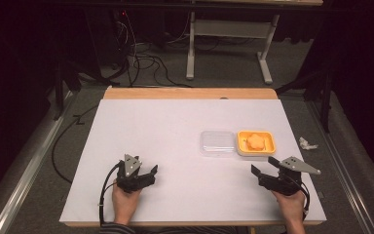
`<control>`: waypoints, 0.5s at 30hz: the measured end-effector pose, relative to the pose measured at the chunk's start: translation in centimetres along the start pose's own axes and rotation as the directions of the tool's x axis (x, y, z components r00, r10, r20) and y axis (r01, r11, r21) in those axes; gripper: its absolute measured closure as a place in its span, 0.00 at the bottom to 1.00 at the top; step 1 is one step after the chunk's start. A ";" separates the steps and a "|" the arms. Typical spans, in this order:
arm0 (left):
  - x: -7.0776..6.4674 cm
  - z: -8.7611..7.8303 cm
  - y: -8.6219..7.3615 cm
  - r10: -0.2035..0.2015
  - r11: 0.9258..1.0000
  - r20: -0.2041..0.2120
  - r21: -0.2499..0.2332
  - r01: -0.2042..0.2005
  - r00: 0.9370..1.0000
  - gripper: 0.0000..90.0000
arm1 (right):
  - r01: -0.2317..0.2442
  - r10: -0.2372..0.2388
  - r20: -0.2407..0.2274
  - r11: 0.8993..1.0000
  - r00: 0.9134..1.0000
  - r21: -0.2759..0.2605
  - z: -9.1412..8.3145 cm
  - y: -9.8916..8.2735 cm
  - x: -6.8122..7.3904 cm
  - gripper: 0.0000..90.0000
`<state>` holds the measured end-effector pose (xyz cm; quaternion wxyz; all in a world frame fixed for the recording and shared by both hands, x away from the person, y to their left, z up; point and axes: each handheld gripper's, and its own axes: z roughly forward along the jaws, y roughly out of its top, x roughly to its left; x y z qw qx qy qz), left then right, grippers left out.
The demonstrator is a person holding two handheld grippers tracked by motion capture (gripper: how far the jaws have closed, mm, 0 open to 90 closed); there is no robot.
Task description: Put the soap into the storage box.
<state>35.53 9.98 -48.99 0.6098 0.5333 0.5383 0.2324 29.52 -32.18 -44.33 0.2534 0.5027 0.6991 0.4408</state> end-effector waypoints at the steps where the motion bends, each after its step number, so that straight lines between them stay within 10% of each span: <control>1: 0.0 0.0 0.0 0.000 1.000 0.000 0.000 0.000 1.000 0.25 | 0.002 -0.002 -0.001 1.000 1.000 -0.002 0.0 0.0 0.1 0.26; 15: 0.0 0.0 0.0 -0.001 1.000 0.000 0.003 0.001 1.000 0.25 | 0.023 -0.023 -0.020 1.000 1.000 0.013 0.2 -0.4 1.2 0.26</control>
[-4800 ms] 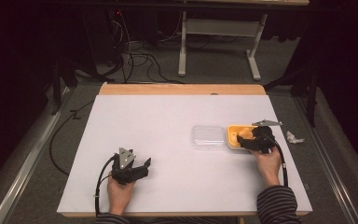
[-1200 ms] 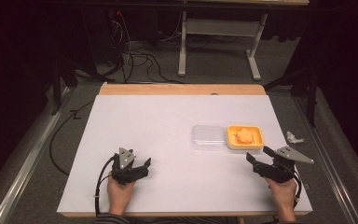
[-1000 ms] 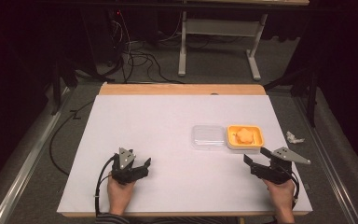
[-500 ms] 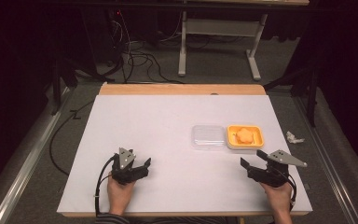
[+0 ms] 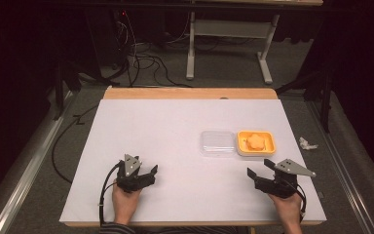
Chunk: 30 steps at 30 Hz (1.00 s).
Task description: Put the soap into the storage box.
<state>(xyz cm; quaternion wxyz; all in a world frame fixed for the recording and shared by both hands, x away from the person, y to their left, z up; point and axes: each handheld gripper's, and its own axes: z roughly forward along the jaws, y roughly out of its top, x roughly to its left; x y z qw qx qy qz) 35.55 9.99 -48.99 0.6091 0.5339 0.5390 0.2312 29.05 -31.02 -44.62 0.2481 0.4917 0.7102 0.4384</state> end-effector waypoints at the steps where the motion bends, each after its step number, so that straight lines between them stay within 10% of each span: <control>1: 0.0 0.0 0.0 0.000 1.000 0.000 0.000 0.000 1.000 0.25 | 0.001 -0.001 0.001 1.000 1.000 0.004 0.0 -0.1 0.1 0.26; 30: 0.0 0.0 0.0 -0.004 1.000 0.004 -0.006 0.004 1.000 0.25 | 0.077 -0.078 0.004 0.993 0.997 0.090 2.7 -0.1 2.0 0.28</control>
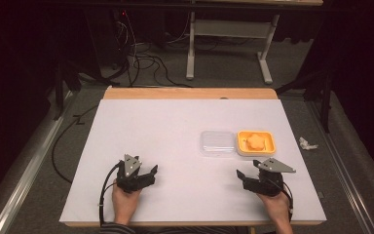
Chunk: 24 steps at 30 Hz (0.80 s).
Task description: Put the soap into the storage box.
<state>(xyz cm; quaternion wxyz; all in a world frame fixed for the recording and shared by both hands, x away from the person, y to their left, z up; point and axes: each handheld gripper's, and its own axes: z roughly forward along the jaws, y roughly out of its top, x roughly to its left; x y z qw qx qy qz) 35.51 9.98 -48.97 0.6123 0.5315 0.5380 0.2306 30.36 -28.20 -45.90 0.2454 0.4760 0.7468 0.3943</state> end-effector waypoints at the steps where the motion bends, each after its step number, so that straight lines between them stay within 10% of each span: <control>1: 0.0 0.0 0.0 0.000 1.000 0.000 0.000 0.000 1.000 0.25 | -0.006 0.006 0.000 1.000 1.000 0.000 0.1 0.0 0.0 0.28; 24: 0.0 0.0 0.0 0.000 1.000 0.000 0.001 0.000 1.000 0.25 | 0.015 -0.017 0.063 0.999 0.998 0.039 1.7 -0.1 0.2 0.32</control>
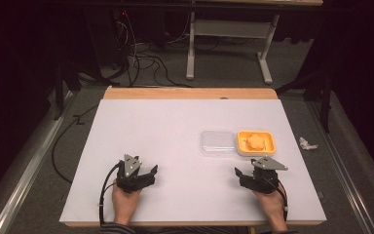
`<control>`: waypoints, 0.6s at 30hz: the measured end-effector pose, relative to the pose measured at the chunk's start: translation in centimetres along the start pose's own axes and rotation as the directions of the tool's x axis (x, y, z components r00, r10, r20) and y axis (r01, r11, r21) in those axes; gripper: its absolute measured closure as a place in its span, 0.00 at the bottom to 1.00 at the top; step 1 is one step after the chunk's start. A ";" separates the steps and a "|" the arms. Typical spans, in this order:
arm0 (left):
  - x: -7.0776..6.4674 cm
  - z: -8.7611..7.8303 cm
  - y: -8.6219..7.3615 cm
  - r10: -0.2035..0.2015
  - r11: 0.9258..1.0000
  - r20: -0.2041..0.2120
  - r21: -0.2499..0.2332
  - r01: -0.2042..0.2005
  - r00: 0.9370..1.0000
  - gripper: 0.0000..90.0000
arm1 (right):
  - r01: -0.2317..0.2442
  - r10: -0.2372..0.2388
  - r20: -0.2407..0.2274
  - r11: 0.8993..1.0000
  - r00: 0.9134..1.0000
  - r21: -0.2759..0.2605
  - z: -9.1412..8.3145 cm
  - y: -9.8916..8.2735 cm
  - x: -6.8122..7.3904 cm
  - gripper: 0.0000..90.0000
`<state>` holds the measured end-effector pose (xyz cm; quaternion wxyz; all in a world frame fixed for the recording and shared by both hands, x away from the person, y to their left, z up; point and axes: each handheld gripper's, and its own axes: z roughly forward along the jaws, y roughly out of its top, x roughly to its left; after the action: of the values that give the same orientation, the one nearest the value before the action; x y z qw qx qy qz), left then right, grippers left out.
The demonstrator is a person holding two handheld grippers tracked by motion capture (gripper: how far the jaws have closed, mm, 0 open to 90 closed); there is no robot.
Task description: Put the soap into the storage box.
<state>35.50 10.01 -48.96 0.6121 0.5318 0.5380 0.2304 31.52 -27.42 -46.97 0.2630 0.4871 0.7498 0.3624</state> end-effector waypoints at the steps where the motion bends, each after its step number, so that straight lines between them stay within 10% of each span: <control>1: 0.0 0.0 0.0 -0.003 1.000 0.001 -0.001 0.003 1.000 0.25 | -0.001 0.001 0.001 1.000 1.000 0.001 0.0 0.0 0.0 0.32; 18: 0.1 0.1 0.0 -0.002 1.000 -0.011 0.000 0.002 1.000 0.25 | 0.000 0.000 -0.004 1.000 1.000 -0.028 0.4 -0.7 0.3 0.33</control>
<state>35.59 10.04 -48.98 0.6095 0.5300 0.5417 0.2329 31.31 -27.27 -47.78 0.2681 0.4827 0.7452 0.3740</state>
